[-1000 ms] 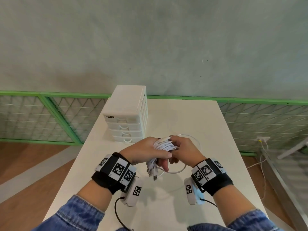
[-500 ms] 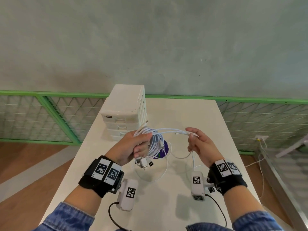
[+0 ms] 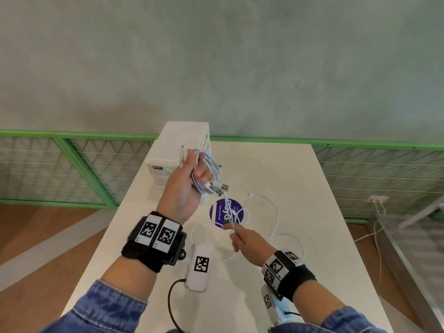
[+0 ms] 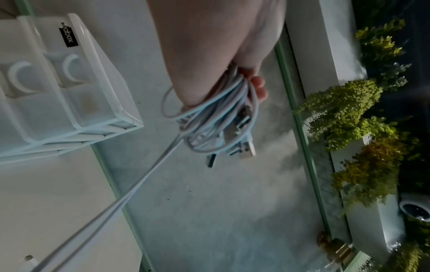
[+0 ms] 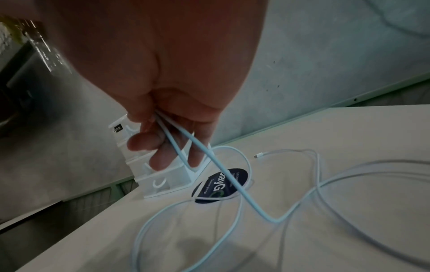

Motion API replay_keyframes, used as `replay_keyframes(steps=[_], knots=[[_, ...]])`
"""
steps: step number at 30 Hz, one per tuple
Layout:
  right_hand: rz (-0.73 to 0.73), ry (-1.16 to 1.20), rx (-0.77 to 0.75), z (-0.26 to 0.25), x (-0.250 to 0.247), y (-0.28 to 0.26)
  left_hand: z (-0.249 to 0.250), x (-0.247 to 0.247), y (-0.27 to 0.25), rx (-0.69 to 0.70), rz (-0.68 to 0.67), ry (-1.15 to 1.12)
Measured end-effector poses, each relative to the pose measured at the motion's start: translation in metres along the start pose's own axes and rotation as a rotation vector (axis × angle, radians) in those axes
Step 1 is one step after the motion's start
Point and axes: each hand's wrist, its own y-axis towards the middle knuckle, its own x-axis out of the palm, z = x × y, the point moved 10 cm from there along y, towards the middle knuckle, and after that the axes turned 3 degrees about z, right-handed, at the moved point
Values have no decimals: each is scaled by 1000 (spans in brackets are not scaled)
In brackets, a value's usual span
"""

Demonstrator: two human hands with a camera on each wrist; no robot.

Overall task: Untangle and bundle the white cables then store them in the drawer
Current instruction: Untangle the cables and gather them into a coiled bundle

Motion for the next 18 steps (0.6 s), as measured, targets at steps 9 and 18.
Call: replay_keyframes(steps=[9, 18], knots=[[-5, -321, -205, -39, -5, -8, 10, -32, 7, 73, 204, -83], [329, -140, -456, -117, -82, -25, -33, -17, -2, 47, -68, 934]])
